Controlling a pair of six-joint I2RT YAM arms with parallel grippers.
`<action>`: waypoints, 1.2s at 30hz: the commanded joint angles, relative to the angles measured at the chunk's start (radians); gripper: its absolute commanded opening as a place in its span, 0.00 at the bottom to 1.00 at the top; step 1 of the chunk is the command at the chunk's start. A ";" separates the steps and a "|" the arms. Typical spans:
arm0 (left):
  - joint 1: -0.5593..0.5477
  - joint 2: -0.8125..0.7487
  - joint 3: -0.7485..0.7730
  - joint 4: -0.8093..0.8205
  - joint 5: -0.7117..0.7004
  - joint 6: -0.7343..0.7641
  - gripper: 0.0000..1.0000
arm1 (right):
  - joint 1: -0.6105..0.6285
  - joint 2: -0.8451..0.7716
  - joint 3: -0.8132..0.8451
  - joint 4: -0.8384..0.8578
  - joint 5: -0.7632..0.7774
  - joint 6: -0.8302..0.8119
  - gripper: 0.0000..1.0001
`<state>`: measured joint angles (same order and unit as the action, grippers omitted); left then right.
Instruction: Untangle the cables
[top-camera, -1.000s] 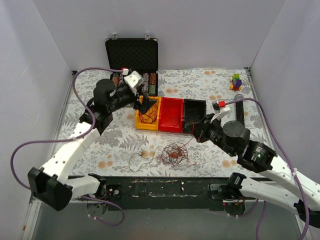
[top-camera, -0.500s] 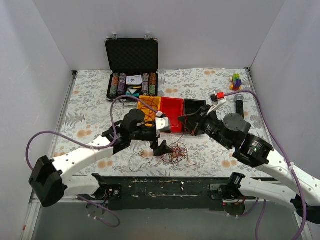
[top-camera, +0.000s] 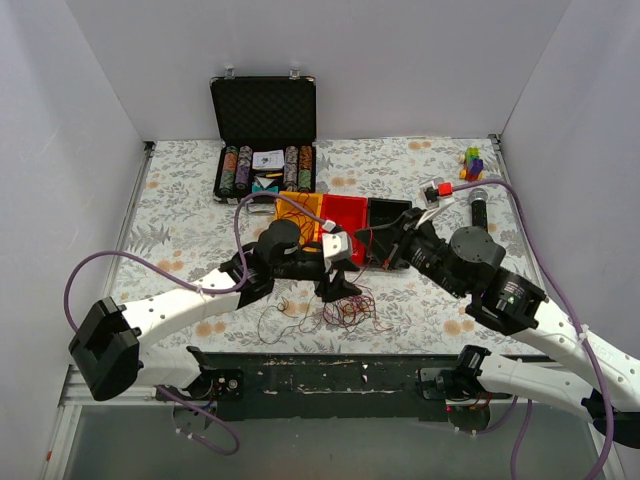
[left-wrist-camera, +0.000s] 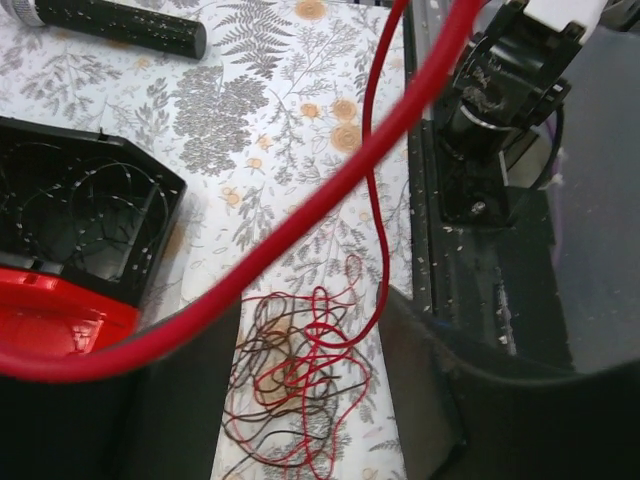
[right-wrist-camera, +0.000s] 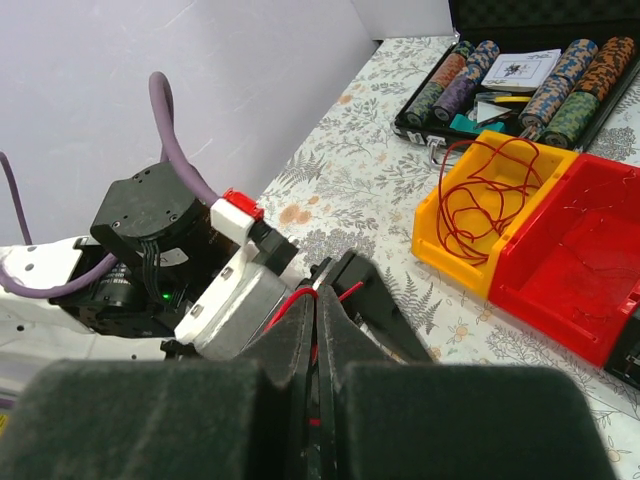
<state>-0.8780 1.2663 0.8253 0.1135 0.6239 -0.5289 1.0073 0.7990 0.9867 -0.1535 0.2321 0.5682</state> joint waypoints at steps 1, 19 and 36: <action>-0.016 -0.019 0.038 -0.030 0.045 0.035 0.39 | -0.004 -0.020 0.024 0.055 0.007 -0.021 0.01; 0.001 -0.173 0.408 -0.348 0.042 0.210 0.00 | -0.004 -0.219 -0.089 -0.328 0.225 0.028 0.84; 0.030 -0.104 0.724 -0.290 -0.174 0.340 0.00 | -0.004 -0.187 -0.361 -0.192 0.006 -0.034 0.89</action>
<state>-0.8677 1.1576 1.4555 -0.2146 0.5385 -0.2485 1.0073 0.6289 0.5926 -0.4107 0.2462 0.5850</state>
